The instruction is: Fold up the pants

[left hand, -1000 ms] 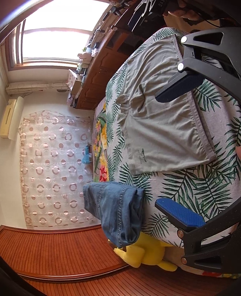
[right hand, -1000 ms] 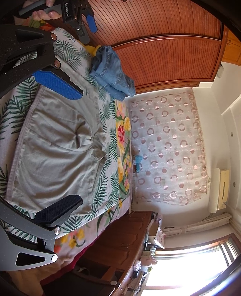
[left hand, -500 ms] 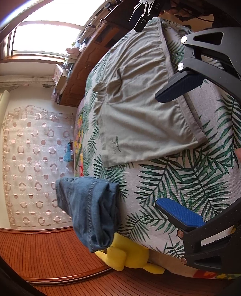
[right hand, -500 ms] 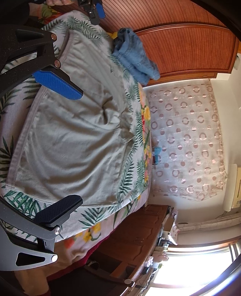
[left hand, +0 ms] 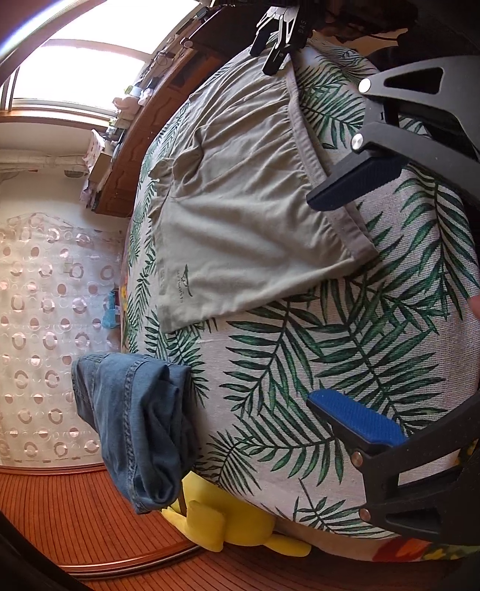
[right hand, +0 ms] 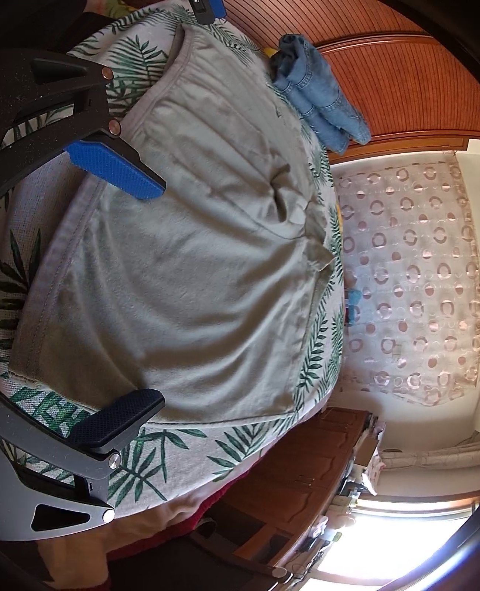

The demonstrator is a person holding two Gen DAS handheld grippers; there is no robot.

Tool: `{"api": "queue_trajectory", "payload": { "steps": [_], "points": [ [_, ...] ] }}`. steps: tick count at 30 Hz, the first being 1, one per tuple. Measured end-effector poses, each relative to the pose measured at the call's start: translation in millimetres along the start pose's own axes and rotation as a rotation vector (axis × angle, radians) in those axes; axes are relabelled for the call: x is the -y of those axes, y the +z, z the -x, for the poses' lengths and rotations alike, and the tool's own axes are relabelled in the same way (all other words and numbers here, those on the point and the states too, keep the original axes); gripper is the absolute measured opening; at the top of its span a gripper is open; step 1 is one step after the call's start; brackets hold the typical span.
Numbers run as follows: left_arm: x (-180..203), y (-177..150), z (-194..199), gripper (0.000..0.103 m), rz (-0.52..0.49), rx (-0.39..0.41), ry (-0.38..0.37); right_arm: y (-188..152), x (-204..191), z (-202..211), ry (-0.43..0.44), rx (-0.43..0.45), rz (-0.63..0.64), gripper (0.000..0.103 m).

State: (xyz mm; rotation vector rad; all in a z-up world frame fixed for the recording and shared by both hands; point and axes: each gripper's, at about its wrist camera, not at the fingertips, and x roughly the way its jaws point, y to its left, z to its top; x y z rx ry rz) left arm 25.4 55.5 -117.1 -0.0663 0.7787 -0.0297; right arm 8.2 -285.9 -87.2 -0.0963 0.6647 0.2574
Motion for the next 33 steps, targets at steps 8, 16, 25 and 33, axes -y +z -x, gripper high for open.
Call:
{"api": "queue_trajectory", "payload": {
  "steps": [8, 16, 25, 33],
  "points": [
    [7.4, -10.9, -0.9, 0.059, -0.024, -0.027, -0.075, -1.7, -3.5, 15.9, -0.003, 0.029, 0.018, 0.103],
    [8.1, -13.6, -0.2, 0.049, -0.016, -0.030, -0.100, -13.8, 4.0, 11.5, 0.012, 0.055, 0.016, 0.103],
    [10.1, -12.8, 0.0, 0.024, -0.031, -0.040, -0.122, 4.3, 2.4, -7.4, 0.024, 0.034, 0.030, 0.103],
    [12.7, 0.2, 10.6, 0.006, -0.044, 0.000, -0.157, 8.3, 1.5, -11.4, 0.029, 0.036, 0.038, 0.103]
  ]
}}
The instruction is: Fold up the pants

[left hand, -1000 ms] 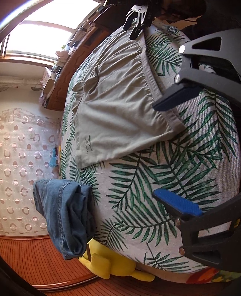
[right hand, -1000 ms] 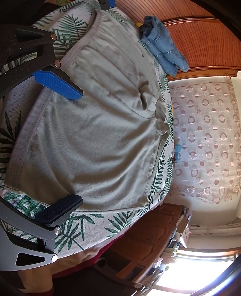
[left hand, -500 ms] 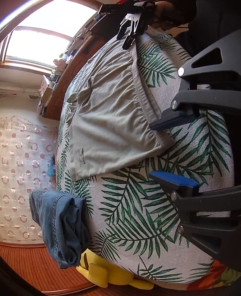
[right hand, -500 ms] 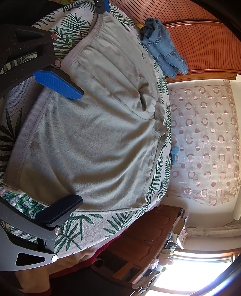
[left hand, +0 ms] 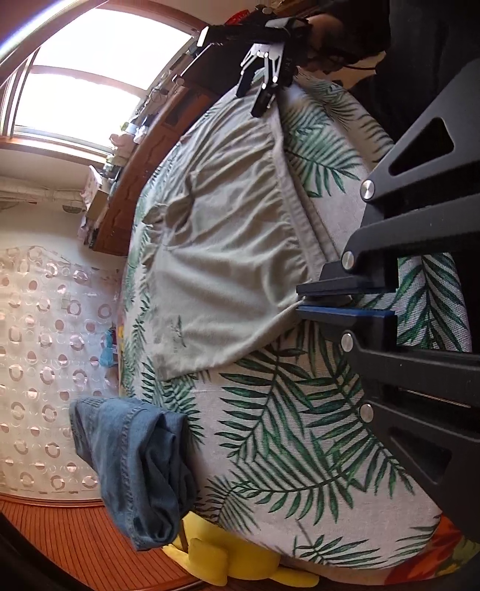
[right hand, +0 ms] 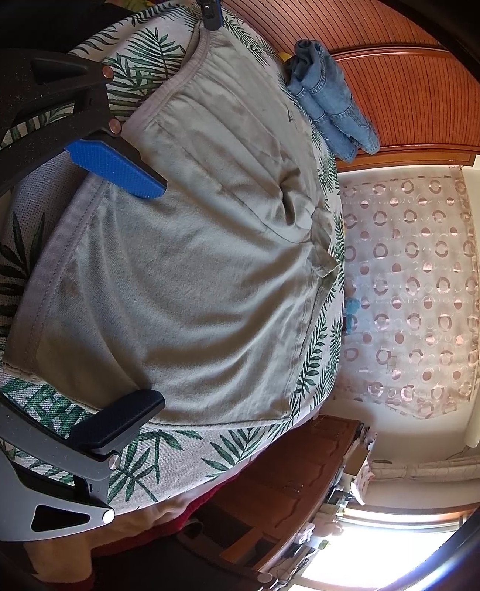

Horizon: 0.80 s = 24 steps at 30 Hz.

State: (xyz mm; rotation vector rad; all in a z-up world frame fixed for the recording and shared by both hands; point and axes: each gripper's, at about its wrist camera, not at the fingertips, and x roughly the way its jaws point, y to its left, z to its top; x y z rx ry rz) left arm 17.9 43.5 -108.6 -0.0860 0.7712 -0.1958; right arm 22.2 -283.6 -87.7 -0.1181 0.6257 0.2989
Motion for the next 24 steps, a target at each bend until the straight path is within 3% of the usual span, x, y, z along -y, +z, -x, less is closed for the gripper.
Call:
{"api": "queue_trajectory", "payload": {
  "steps": [5, 14, 24],
  "points": [
    [10.9, 21.4, 10.7, 0.005, -0.026, 0.044, -0.026, 1.1, 0.5, -0.2, 0.006, -0.012, 0.002, 0.102],
    [53.9, 73.7, 12.7, 0.005, -0.122, 0.134, -0.105, 6.6, 14.5, 11.7, 0.012, 0.008, -0.032, 0.089],
    [99.2, 117.1, -5.5, 0.004, -0.195, 0.153, -0.192, 7.6, 18.3, 12.9, 0.006, 0.014, -0.037, 0.082]
  ]
}}
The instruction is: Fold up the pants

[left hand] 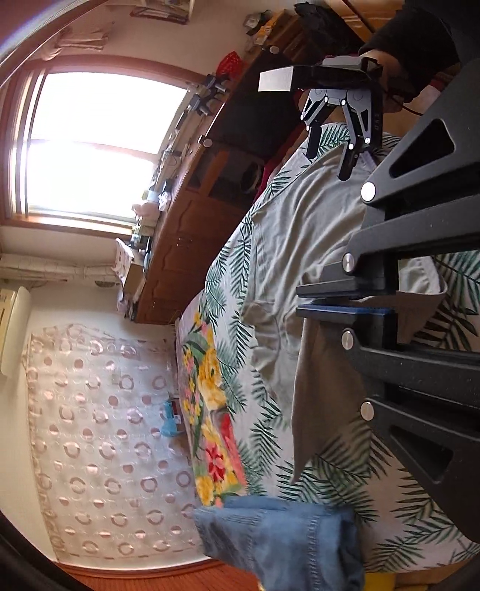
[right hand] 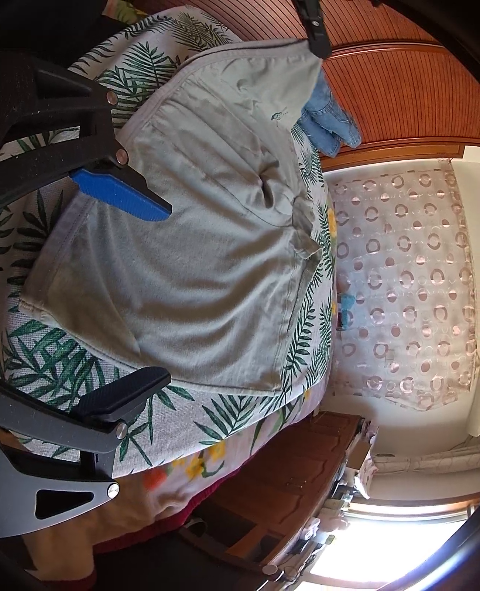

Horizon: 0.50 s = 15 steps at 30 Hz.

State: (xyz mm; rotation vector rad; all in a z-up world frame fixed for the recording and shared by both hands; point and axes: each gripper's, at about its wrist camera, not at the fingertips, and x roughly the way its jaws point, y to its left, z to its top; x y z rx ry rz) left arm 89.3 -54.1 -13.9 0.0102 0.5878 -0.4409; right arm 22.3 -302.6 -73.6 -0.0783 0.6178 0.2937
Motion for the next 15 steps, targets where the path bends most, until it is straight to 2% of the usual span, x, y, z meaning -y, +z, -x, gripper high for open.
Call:
{"api": "queue_trajectory", "payload": {
  "steps": [7, 10, 15],
  "points": [
    [20.7, 13.9, -21.7, 0.004, -0.023, -0.011, -0.060, -0.5, 1.3, 2.1, 0.002, 0.006, -0.003, 0.082],
    [24.5, 15.2, -31.0, 0.004, -0.027, -0.028, -0.059, 0.5, 2.2, 3.1, 0.001, 0.010, -0.006, 0.082],
    [23.1, 7.2, -38.8, 0.005, -0.033, -0.067, -0.015, -2.4, 4.4, 2.4, 0.007, 0.014, -0.013, 0.082]
  ]
}}
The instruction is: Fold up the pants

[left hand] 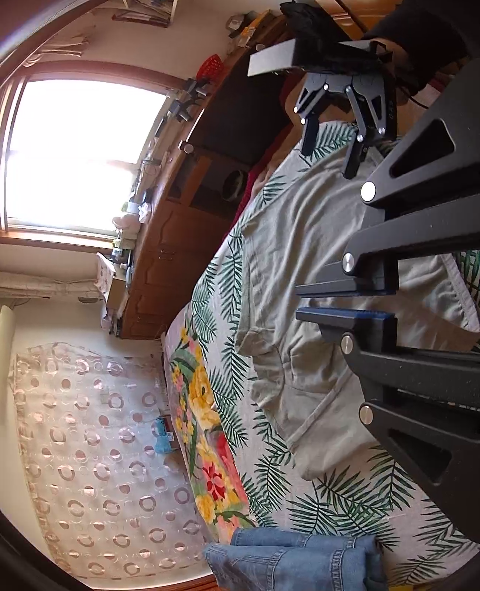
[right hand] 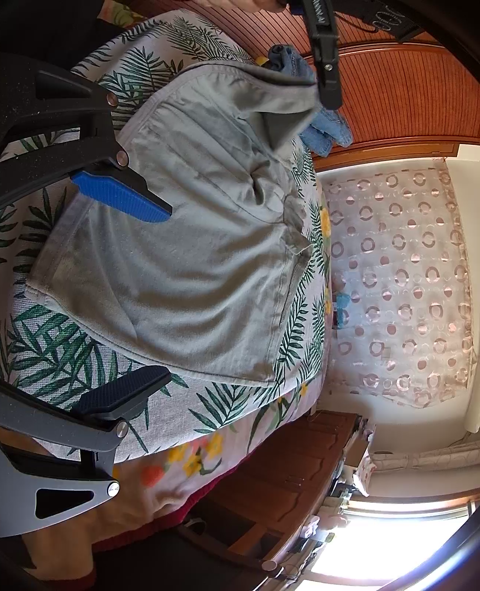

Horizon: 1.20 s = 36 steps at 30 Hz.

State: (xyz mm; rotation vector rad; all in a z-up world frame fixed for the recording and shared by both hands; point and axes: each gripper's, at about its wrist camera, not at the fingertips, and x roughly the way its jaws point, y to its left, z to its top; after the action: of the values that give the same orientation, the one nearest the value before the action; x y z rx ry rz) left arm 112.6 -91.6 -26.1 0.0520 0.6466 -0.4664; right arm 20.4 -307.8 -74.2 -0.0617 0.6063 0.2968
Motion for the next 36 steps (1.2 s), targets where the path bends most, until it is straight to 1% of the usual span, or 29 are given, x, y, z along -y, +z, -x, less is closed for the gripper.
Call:
{"api": "queue_trajectory", "payload": {
  "steps": [3, 4, 5, 6, 7, 8, 10, 11, 12, 13, 16, 19, 21, 27, 33, 35, 36],
  "points": [
    [-2.9, -4.0, 3.3, 0.005, 0.007, 0.002, 0.029, -1.8, -0.6, -2.6, 0.003, -0.003, -0.006, 0.082],
    [-4.3, -5.6, 5.7, 0.007, 0.007, 0.006, 0.033, -1.7, -1.3, -3.4, 0.004, -0.005, -0.008, 0.082],
    [-5.1, -5.5, 6.7, 0.014, 0.007, 0.008, 0.034, -2.0, -2.2, -4.6, 0.006, -0.006, -0.010, 0.082],
    [-7.1, -7.8, 10.5, 0.027, 0.009, 0.012, 0.037, -1.5, -2.9, -4.7, 0.008, -0.006, -0.011, 0.082],
    [-9.9, -9.6, 12.8, 0.034, 0.013, 0.018, 0.042, -0.9, -3.9, -5.1, 0.011, -0.005, -0.011, 0.082],
    [-11.9, -11.8, 16.1, 0.046, 0.019, 0.028, 0.045, -0.5, -5.0, -5.3, 0.014, -0.005, -0.010, 0.082],
    [-17.2, -16.3, 19.5, 0.055, 0.031, 0.031, 0.052, 0.7, -7.7, -6.2, 0.018, -0.004, -0.006, 0.082],
    [-20.9, -19.8, 19.7, 0.071, 0.038, 0.021, 0.070, 1.2, -9.5, -7.1, 0.021, -0.004, -0.003, 0.082],
    [-24.4, -22.3, 18.9, 0.083, 0.042, 0.021, 0.080, 1.4, -10.4, -7.4, 0.022, -0.004, -0.002, 0.082],
    [-28.6, -25.2, 18.7, 0.083, 0.048, 0.026, 0.085, 1.7, -12.1, -8.1, 0.026, -0.003, 0.000, 0.082],
    [-41.0, -38.3, 15.3, 0.085, 0.075, -0.004, 0.097, 2.1, -16.4, -9.2, 0.036, -0.001, 0.006, 0.082],
    [-49.8, -54.8, 10.9, 0.085, 0.097, -0.034, 0.136, 2.4, -21.6, -10.1, 0.045, -0.002, 0.015, 0.082],
    [-54.3, -66.5, 6.6, 0.085, 0.111, -0.071, 0.138, 2.8, -24.9, -11.2, 0.050, -0.002, 0.022, 0.082],
    [-60.9, -90.5, -0.1, 0.085, 0.135, -0.117, 0.156, 4.5, -36.0, -11.5, 0.067, 0.004, 0.039, 0.082],
    [-64.8, -107.0, -5.0, 0.085, 0.153, -0.152, 0.160, 8.7, -45.3, -11.3, 0.096, 0.009, 0.051, 0.081],
    [-65.5, -110.5, -7.4, 0.085, 0.156, -0.165, 0.162, 9.9, -48.8, -10.9, 0.107, 0.010, 0.056, 0.078],
    [-64.5, -112.0, -7.0, 0.085, 0.149, -0.157, 0.166, 10.8, -50.4, -11.4, 0.114, 0.010, 0.060, 0.076]
  ]
}}
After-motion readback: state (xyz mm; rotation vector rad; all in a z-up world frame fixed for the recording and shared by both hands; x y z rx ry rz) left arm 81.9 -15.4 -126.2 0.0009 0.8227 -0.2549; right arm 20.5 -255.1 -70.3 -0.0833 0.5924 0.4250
